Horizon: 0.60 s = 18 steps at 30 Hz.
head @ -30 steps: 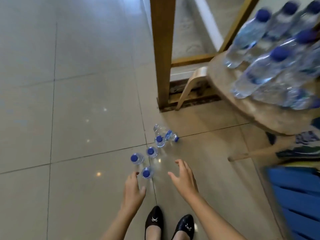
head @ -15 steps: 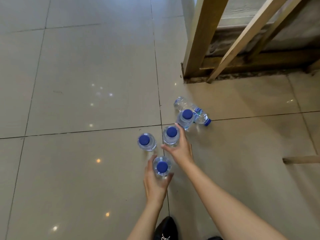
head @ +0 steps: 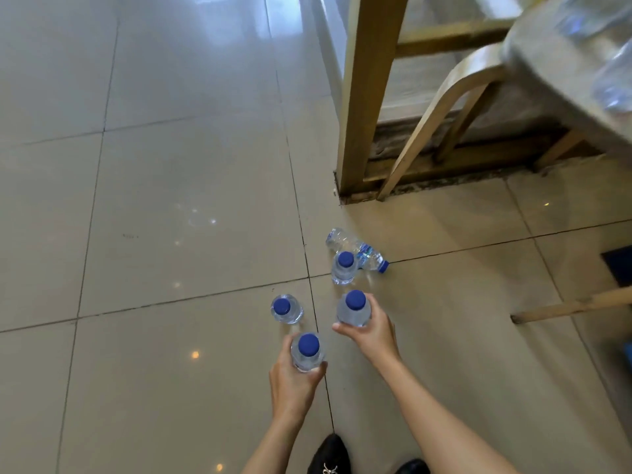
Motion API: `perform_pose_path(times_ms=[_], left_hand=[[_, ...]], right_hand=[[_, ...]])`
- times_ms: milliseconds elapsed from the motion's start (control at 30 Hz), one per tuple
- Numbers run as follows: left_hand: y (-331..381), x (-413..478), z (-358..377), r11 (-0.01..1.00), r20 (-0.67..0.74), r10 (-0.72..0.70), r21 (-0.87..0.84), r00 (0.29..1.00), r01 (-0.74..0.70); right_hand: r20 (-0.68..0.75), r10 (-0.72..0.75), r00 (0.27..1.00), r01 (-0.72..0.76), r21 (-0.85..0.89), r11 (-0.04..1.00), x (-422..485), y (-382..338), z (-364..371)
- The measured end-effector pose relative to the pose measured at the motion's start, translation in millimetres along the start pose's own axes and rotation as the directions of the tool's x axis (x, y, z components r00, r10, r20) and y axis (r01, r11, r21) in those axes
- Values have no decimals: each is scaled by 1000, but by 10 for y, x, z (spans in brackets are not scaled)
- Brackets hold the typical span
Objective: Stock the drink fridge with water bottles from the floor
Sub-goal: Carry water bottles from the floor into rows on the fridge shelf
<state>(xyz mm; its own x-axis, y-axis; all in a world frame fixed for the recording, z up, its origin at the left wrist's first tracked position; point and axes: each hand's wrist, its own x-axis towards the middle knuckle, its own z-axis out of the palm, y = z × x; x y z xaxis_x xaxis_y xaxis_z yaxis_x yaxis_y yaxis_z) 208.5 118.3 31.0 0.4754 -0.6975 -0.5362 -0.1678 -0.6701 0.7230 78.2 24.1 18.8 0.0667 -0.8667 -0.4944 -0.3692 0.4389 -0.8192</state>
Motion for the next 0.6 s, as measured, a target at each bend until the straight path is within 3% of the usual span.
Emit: perform_pose_path(times_ms=[167,300,600], left_hand=[[1128,-277,-215,991,43,135,1,990,-135],[2264,-550,-399,950,85,312,-38,946,-310],[5003,-1796,-1158,738,274,673,-182,687,-650]], right_hand=[[-82,-31,996,36,53,998,-296,-904,-653],[-157,-136,978,151,85,985,-577,-1915,-1285],[-347,-342,873,416,165,894,-1918,-4389,-2865]])
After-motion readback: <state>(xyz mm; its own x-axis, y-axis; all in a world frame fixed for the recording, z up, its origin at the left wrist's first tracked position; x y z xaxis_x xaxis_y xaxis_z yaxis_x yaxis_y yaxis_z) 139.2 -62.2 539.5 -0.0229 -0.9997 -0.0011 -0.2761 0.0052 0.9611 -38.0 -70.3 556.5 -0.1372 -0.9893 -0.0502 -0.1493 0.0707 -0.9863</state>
